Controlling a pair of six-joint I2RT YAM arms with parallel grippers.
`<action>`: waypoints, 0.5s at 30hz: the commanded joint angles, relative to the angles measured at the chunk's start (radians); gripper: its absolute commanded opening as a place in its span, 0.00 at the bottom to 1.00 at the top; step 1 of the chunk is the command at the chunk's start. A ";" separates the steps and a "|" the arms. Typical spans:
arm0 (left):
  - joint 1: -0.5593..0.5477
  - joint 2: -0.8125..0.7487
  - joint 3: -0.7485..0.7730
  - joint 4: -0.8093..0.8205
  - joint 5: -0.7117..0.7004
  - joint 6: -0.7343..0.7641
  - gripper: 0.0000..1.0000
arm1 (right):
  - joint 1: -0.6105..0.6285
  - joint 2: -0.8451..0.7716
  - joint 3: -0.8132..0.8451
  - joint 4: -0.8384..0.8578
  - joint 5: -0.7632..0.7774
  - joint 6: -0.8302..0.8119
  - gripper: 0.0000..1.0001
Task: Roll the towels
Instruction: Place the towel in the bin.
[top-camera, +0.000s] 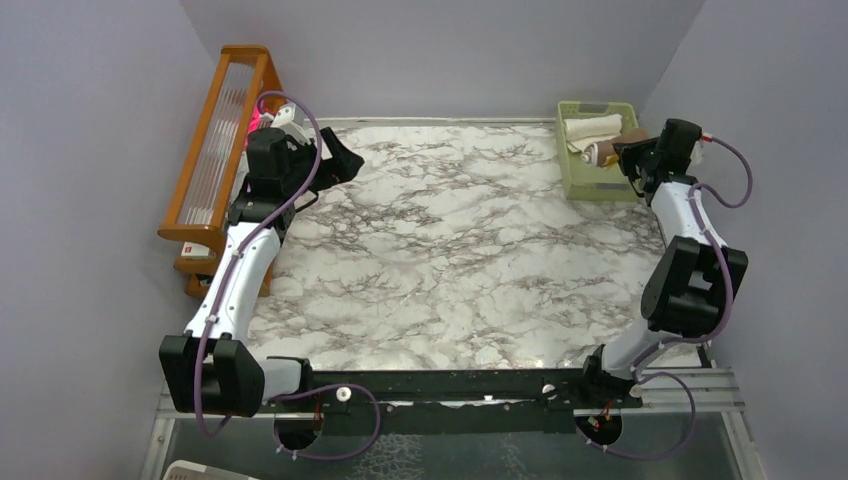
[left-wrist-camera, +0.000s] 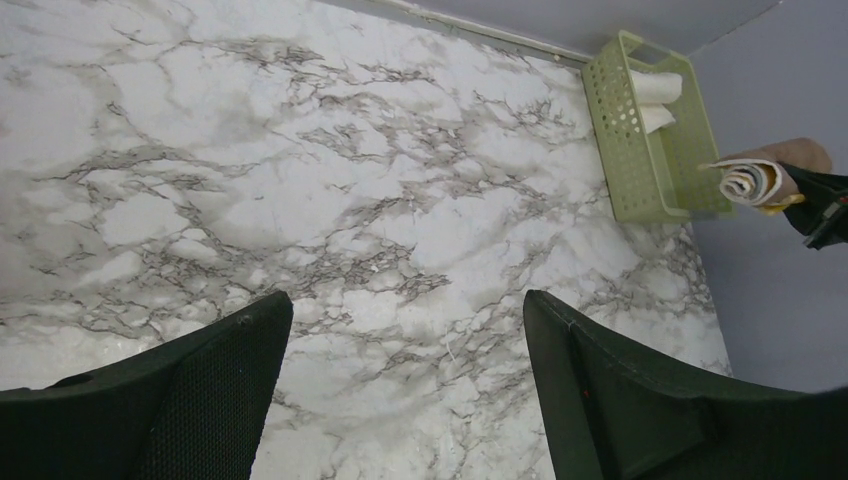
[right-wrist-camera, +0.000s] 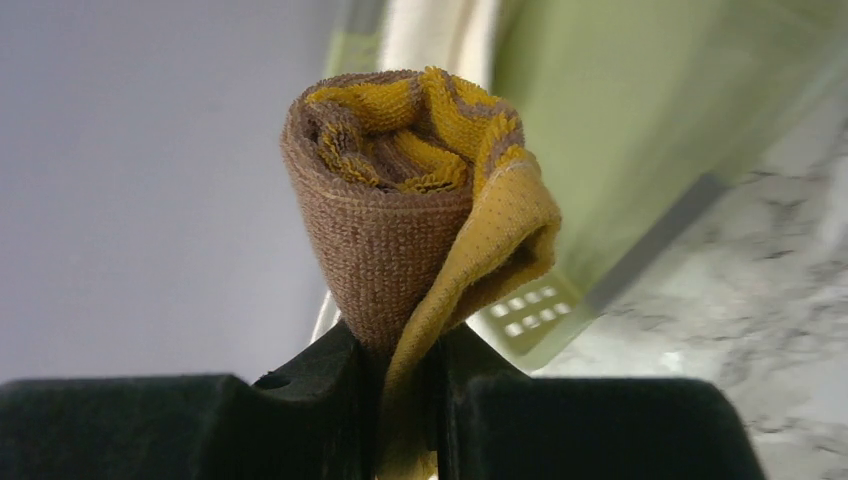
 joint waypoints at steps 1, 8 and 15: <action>0.013 0.019 -0.006 -0.033 0.099 0.030 0.89 | -0.049 0.119 0.112 -0.107 0.039 0.059 0.01; 0.017 0.041 -0.008 -0.034 0.128 0.022 0.89 | -0.054 0.317 0.269 -0.140 0.052 0.041 0.01; 0.018 0.064 -0.015 -0.039 0.135 0.020 0.89 | -0.054 0.498 0.457 -0.195 0.095 0.008 0.01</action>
